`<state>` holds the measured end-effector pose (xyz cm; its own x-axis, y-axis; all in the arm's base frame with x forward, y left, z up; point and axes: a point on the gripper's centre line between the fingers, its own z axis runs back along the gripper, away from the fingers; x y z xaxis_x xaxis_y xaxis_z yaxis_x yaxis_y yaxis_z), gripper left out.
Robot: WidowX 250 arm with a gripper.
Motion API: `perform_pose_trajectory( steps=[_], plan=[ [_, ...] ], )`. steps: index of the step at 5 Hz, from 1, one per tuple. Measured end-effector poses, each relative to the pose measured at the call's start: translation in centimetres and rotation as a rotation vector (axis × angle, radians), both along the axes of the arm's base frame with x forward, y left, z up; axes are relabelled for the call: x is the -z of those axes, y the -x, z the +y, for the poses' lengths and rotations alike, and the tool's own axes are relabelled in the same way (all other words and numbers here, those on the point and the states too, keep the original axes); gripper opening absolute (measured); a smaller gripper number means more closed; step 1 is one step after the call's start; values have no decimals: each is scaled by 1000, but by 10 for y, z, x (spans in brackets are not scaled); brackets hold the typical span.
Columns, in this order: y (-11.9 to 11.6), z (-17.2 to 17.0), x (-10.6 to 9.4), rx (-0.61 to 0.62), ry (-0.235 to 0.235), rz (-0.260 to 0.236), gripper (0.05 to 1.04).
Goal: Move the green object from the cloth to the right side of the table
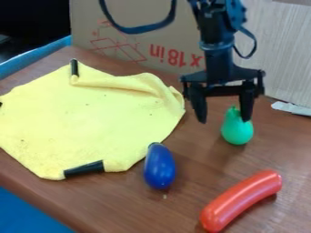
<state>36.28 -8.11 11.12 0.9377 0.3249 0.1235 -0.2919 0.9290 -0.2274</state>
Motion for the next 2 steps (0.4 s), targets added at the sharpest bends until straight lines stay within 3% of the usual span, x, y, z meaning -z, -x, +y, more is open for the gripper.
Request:
perform_pose_trajectory(
  steps=[2],
  plan=[
    [14,19,-32,11,75,0,1000]
  ],
)
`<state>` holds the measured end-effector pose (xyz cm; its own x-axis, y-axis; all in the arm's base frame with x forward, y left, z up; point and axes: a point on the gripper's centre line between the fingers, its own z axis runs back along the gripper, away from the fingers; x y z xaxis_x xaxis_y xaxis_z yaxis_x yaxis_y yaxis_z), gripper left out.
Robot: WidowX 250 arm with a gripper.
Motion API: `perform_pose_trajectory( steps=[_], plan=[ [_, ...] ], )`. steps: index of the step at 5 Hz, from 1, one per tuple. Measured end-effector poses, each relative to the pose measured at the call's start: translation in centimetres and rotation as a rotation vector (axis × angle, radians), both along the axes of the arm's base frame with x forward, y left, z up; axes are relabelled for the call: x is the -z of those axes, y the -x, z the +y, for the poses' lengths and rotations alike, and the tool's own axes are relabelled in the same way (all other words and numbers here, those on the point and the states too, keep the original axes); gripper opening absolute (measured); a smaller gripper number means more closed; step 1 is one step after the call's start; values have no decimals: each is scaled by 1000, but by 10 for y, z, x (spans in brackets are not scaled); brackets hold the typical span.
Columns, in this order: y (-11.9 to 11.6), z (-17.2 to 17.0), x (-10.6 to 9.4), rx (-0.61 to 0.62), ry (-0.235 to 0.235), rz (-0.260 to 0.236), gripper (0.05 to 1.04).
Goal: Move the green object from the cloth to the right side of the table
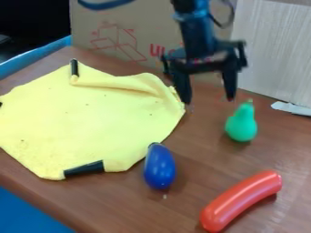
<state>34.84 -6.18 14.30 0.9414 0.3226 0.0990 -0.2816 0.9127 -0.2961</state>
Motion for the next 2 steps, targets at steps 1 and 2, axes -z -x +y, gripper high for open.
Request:
perform_pose_trajectory(
  steps=[1,2],
  plan=[
    [8,22,-27,2,58,-11,1000],
    [18,51,-52,6,106,-36,1000]
  ],
)
